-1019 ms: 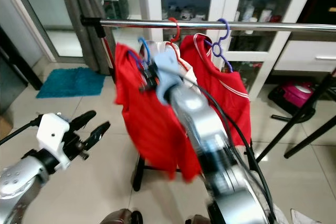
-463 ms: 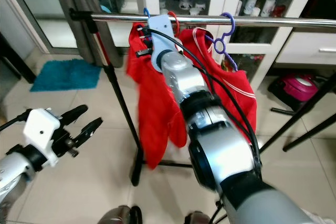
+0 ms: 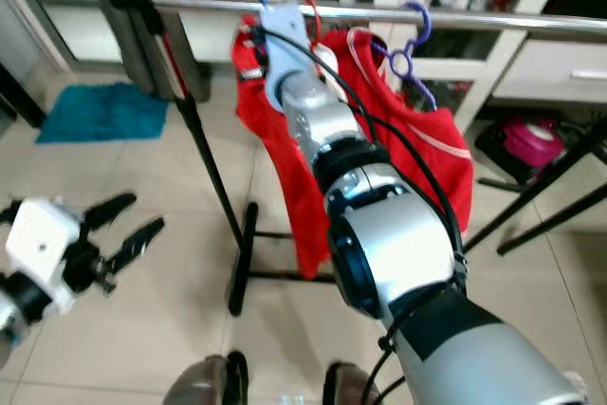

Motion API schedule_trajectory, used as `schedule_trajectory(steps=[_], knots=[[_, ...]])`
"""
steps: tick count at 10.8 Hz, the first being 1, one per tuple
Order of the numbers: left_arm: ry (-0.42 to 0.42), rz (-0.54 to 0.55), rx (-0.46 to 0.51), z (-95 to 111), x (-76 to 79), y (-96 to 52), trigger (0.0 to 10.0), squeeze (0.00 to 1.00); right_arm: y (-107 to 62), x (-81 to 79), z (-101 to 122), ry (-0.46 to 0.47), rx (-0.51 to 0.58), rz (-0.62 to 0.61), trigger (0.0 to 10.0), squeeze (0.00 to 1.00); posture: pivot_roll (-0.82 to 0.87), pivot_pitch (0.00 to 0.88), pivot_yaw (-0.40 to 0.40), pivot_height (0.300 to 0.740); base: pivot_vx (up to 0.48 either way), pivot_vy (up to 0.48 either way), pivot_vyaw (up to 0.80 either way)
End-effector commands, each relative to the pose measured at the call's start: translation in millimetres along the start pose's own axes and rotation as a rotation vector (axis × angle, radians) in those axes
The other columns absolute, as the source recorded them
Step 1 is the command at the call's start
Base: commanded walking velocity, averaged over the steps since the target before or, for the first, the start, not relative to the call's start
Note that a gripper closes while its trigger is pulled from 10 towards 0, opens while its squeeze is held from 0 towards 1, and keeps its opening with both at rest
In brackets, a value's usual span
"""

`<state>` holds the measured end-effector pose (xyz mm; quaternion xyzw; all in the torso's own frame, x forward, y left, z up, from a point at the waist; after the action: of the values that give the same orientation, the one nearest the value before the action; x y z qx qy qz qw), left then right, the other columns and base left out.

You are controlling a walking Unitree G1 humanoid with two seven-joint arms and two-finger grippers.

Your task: Hang hanger

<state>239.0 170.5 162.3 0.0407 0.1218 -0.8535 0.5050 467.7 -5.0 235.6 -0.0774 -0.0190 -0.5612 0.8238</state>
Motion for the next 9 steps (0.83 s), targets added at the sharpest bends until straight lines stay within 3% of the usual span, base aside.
schedule_trajectory(steps=[1, 2, 4, 6, 7, 8, 9], knots=[[0.006, 0.006, -0.011, 1.4, 1.2, -4.7, 10.0, 0.0, 0.6, -10.4, -7.9, 0.031, -0.031, 0.044, 10.0, 0.01, 0.15, 0.263, 0.015, 0.74, 0.0, 0.0, 0.0], [-0.002, 0.013, -0.008, 1.3, 1.7, -5.0, 10.0, 0.0, 0.4, -13.8, -5.4, 0.053, -0.008, 0.073, 10.0, 1.0, 0.14, 0.259, 0.013, 0.74, 0.0, 0.0, 0.0], [-0.035, 0.063, 0.02, 0.2, -3.6, 3.7, 10.0, 0.0, -4.7, -31.8, 13.2, 0.183, 0.114, 0.265, 10.0, 1.0, 0.12, 0.211, 0.023, 0.74, 0.0, 0.0, 0.0], [-0.053, 0.068, 0.036, -3.0, -4.4, 19.7, 10.0, 0.0, -13.9, -29.9, 14.0, 0.18, 0.173, 0.36, 10.0, 1.0, 0.07, 0.153, 0.046, 0.74, 0.0, 0.0, 0.0], [-0.06, 0.064, 0.042, -4.4, -3.6, 26.9, 10.0, 0.0, -18.1, -18.8, 10.9, 0.122, 0.186, 0.344, 10.0, 0.36, 0.06, 0.14, 0.05, 0.74, 0.0, 0.0, 0.0], [-0.059, 0.06, 0.051, -4.2, -3.3, 33.1, 10.0, 0.0, -25.1, -13.2, 12.3, 0.105, 0.223, 0.353, 10.0, 0.0, 0.04, 0.115, 0.064, 0.74, 0.0, 0.0, 0.0], [-0.076, 0.065, 0.069, -4.0, -5.3, 43.9, 10.0, 0.0, -49.6, -12.1, 27.6, 0.143, 0.358, 0.423, 10.0, 0.0, 0.01, 0.096, 0.081, 0.74, 0.0, 0.0, 0.0]])
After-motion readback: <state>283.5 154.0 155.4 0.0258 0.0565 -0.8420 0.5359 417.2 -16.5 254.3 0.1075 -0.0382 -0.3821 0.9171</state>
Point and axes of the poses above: a point about 5 cm out from each wrist's last joint towards the gripper, its own y axis pointing out of the wrist towards the gripper, its own z axis along the axis of the wrist's last joint, x = y × z, the point moved 6 cm from there along y, pointing out of the wrist towards the gripper, and after that the axes turned 5 degrees about -y, right-handed, at the moved point
